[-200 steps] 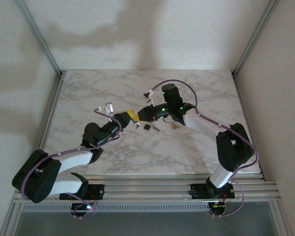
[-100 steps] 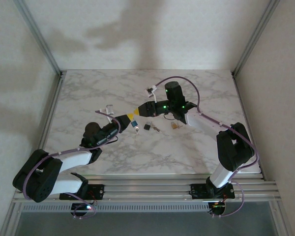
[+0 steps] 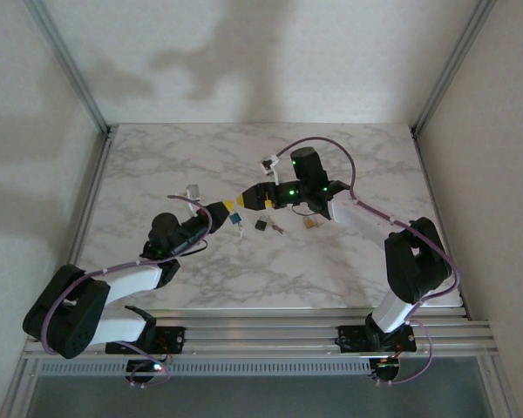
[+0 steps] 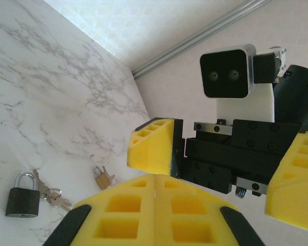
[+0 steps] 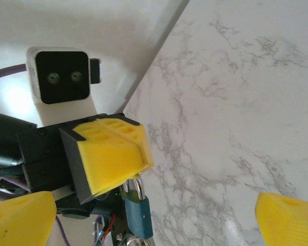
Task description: Lock with the key
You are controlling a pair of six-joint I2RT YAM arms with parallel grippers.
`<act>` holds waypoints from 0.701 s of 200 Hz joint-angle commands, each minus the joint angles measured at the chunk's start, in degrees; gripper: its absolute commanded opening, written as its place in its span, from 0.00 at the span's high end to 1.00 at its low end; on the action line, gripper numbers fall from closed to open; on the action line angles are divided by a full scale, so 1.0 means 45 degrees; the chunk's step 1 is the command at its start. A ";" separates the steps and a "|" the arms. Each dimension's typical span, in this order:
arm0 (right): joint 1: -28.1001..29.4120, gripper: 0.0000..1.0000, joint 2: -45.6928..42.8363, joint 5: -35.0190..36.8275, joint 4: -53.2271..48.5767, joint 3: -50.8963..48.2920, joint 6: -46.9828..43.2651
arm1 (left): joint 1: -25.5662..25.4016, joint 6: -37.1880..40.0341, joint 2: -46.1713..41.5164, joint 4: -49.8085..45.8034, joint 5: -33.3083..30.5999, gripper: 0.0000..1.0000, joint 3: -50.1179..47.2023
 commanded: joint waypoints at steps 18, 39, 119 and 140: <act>-0.0052 0.01 -0.0960 0.1273 -0.0565 0.0003 -0.0396 | 0.0188 0.0204 -0.0442 -0.0869 -0.0543 1.00 0.0636; -0.0116 0.01 -0.1546 0.2375 -0.0734 -0.0355 -0.0337 | 0.0218 0.0214 -0.0601 -0.1160 -0.0641 1.00 0.0684; -0.0261 0.01 -0.2877 0.4996 -0.1034 -0.1969 0.0818 | 0.0247 -0.0315 -0.0956 -0.2118 -0.1576 1.00 0.0702; -0.0255 0.01 -0.3320 0.5667 -0.0768 -0.2433 0.1065 | 0.0248 -0.0649 -0.0951 -0.2698 -0.1983 1.00 0.0877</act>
